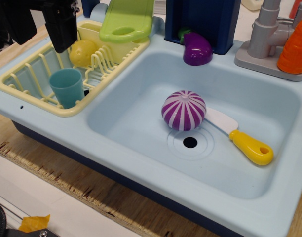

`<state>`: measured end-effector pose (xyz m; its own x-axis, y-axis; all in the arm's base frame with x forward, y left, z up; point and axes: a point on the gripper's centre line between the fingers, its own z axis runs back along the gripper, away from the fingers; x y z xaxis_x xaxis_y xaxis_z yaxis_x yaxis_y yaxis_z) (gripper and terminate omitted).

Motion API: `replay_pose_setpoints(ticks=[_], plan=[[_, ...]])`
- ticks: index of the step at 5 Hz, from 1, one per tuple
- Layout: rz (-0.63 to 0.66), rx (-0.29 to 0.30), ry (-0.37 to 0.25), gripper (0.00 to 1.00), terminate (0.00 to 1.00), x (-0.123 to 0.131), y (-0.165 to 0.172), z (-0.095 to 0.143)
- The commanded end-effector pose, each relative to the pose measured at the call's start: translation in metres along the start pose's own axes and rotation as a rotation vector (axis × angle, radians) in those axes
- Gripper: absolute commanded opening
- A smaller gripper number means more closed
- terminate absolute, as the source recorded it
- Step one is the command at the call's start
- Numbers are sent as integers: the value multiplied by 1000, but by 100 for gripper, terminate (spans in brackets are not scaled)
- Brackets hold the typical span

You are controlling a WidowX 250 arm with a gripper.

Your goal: Put cup from counter or drying rack into sink

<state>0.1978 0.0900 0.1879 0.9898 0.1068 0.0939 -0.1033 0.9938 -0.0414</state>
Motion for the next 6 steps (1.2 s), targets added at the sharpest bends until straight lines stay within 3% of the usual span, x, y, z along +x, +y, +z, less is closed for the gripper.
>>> replay_pose_setpoints(ticks=[1, 2, 6], plan=[[0, 0, 0, 100, 0, 0, 0, 0], [37, 49, -51, 100, 0, 5, 5, -9], [44, 34, -24, 100, 0, 18, 21, -55]])
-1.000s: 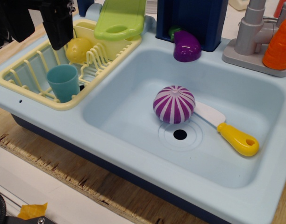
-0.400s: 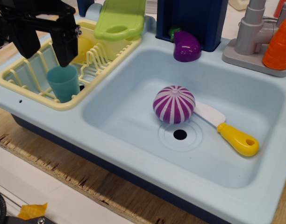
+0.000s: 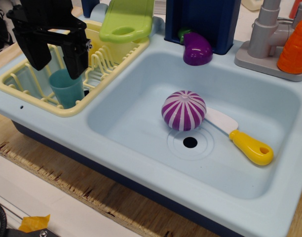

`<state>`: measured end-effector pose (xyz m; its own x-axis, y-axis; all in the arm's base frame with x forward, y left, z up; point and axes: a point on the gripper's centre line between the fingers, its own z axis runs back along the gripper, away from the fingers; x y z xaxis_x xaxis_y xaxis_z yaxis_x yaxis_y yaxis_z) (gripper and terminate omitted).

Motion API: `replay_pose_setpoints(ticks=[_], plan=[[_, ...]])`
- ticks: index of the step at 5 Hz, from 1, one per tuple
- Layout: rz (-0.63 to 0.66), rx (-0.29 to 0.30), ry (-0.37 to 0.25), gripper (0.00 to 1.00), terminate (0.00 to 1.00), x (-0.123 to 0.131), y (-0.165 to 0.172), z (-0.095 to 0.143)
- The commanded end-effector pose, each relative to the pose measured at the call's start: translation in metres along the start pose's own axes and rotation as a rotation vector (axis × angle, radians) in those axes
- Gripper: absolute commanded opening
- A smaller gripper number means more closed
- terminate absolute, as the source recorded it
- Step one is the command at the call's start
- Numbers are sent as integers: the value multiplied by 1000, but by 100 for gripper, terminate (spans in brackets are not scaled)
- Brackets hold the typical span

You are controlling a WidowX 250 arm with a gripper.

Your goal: Put cup from counter or drying rack into sink

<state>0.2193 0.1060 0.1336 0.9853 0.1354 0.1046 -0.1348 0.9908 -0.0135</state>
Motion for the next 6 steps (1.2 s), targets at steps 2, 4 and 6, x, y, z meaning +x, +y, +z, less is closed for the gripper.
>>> replay_pose_setpoints(ticks=[2, 4, 6], plan=[[33, -45, 3, 100, 0, -6, 11, -16], [36, -69, 29, 0, 0, -5, 13, -27], [43, -68, 48, 0, 0, -5, 12, -27]])
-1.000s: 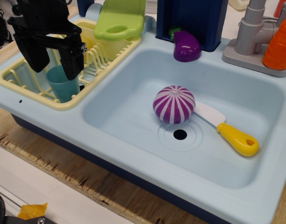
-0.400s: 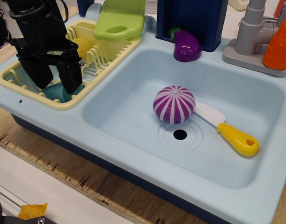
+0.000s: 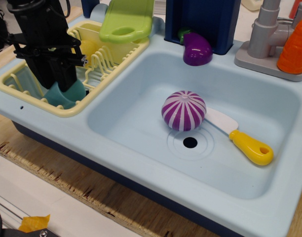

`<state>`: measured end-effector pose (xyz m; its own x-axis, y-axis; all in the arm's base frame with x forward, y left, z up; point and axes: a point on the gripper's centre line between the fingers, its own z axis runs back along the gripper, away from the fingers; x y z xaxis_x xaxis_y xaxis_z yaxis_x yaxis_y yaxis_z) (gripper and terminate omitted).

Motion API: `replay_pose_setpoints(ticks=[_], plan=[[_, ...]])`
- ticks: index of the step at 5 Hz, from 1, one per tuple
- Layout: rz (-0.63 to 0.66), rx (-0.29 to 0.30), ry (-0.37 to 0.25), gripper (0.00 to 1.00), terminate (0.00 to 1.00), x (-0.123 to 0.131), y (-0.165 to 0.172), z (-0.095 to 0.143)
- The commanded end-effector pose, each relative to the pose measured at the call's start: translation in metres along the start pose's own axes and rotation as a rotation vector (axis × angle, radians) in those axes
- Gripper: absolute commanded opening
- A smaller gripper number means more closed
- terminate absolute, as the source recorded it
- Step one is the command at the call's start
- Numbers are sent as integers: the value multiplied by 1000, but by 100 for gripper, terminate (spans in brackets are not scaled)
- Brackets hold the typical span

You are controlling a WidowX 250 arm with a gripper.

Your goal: Put cup from counter or drying rack into sink

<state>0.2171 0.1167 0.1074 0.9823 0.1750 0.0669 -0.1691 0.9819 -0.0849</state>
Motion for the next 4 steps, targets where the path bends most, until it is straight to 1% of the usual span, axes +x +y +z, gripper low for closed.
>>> replay_pose_setpoints(ticks=[1, 2, 3, 4], plan=[[0, 29, 13, 0, 0, -4, 0, 12], [-16, 54, 2, 0, 0, -8, 1, 29], [-33, 77, -21, 0, 0, -3, -10, 50], [-55, 65, -80, 0, 0, -1, -24, 68]])
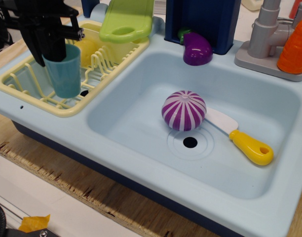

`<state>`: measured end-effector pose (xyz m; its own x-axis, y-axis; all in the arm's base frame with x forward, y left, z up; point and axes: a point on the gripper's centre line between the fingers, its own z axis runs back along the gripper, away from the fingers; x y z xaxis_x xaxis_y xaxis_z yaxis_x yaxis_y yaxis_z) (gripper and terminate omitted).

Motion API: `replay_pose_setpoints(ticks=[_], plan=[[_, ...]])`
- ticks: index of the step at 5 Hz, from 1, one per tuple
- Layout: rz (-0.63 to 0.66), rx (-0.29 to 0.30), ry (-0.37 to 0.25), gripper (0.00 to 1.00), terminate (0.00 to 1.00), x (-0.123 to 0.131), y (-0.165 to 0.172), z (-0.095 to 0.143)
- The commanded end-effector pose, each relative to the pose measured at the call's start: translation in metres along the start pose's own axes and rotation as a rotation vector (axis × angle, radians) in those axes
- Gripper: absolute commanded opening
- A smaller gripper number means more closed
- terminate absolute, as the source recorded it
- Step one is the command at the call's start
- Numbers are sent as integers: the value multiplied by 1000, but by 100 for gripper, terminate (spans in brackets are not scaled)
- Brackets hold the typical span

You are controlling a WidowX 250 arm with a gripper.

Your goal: Put cup from counter or drying rack into sink

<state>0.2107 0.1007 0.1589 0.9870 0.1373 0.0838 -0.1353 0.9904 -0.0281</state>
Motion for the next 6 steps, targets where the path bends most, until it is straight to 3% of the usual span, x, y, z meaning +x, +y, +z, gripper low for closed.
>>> replay_pose_setpoints(ticks=[1, 2, 3, 4, 5, 6], plan=[[-131, -75, -159, 0, 0, 11, -41, 33], [-213, -139, -165, 0, 0, 14, -71, 31], [-249, -192, -131, 0, 0, 17, -92, 32], [-249, -192, -131, 100, 0, 17, -92, 32], [-249, -192, -131, 100, 0, 17, -92, 32], [-249, -192, -131, 100, 100, 17, -92, 32]])
